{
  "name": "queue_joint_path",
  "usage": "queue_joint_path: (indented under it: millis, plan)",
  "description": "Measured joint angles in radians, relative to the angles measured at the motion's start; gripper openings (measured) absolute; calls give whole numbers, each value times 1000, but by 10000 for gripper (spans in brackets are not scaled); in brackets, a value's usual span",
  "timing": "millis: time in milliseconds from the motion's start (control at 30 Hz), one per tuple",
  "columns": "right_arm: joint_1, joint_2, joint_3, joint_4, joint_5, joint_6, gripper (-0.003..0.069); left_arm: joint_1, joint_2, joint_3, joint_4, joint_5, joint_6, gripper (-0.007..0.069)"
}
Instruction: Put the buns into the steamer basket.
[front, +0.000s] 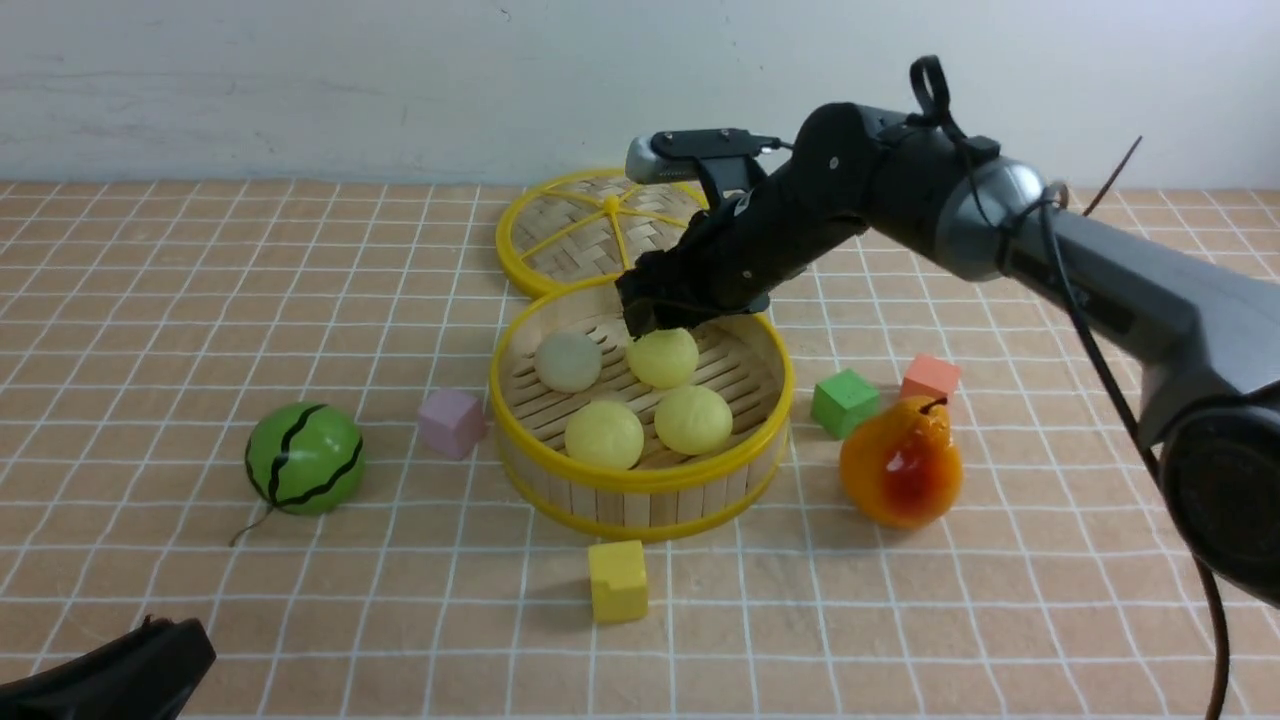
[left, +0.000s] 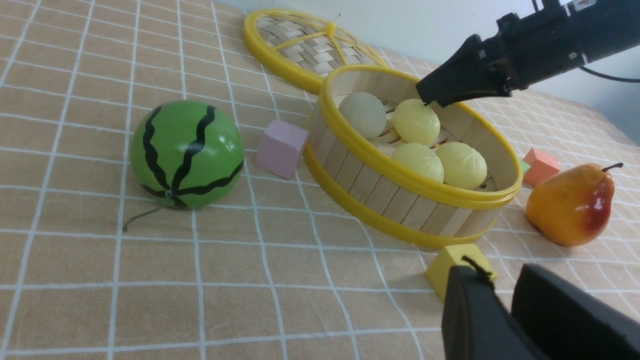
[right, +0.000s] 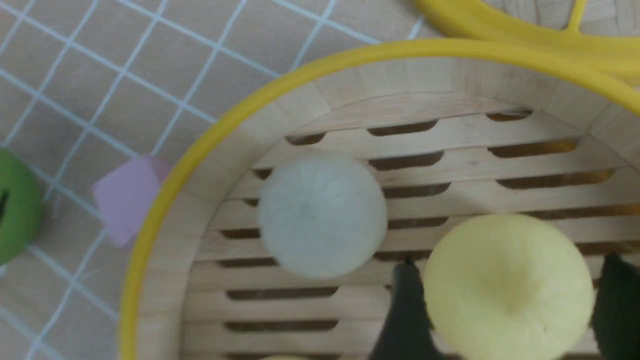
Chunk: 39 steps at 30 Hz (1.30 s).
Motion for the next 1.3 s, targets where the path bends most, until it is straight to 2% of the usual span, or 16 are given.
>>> queue_joint_path:
  millis: [67, 167, 233, 300, 367, 500, 567, 867, 1300]
  plan:
    - [0, -86, 0, -24, 96, 27, 510, 0, 0, 0, 0, 0, 0, 126]
    - [0, -183, 0, -82, 207, 84, 486, 0, 0, 0, 0, 0, 0, 127]
    - [0, -307, 0, -183, 354, 177, 401, 0, 0, 0, 0, 0, 0, 129]
    - [0, -348, 2, -233, 393, 228, 348, 0, 0, 0, 0, 0, 0, 131]
    - [-2, -439, 23, -329, 422, 294, 216, 0, 0, 0, 0, 0, 0, 133]
    - [-2, -592, 140, -366, 429, 322, 24, 0, 0, 0, 0, 0, 0, 137]
    - [-2, -685, 222, -362, 430, 322, -13, 0, 0, 0, 0, 0, 0, 140]
    - [-2, -1034, 579, -339, 445, 326, -18, 0, 0, 0, 0, 0, 0, 144]
    - [-15, -1156, 632, -344, 445, 326, -15, 0, 0, 0, 0, 0, 0, 155]
